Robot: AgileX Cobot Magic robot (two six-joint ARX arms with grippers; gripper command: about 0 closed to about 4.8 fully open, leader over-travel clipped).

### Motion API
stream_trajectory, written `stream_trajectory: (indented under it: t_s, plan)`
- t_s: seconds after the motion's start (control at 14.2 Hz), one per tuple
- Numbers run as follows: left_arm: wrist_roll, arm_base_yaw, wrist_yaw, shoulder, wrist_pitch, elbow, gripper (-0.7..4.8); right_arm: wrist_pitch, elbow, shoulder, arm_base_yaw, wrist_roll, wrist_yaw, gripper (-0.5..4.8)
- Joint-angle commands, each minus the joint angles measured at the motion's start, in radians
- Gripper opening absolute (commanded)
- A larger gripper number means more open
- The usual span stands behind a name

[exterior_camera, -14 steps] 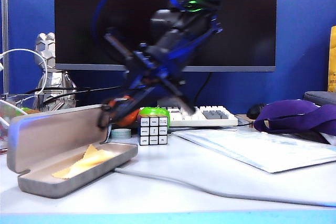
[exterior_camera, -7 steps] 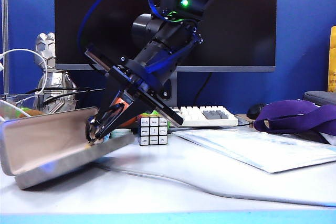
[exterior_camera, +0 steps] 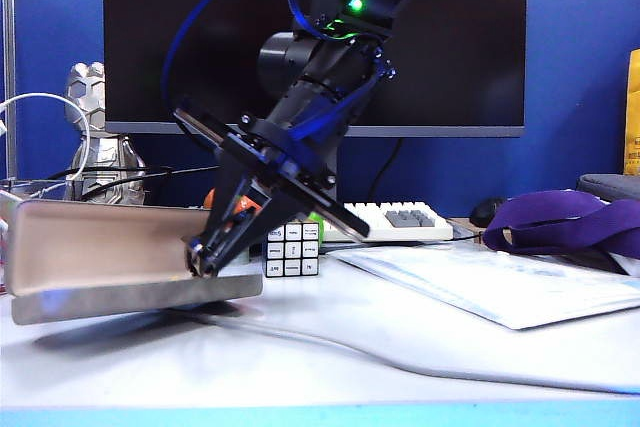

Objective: Pick up the glasses, fold the temples of the glasses, place the glasses into the glasses case, and finally close the glasses case.

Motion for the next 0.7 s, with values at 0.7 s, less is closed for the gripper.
stream_trajectory:
  t_s: [0.7]
  plan:
    - [0.003, 0.000, 0.003, -0.007, 0.013, 0.002, -0.05, -0.158, 0.000, -0.092, -0.024, -0.502, 0.452, -0.01]
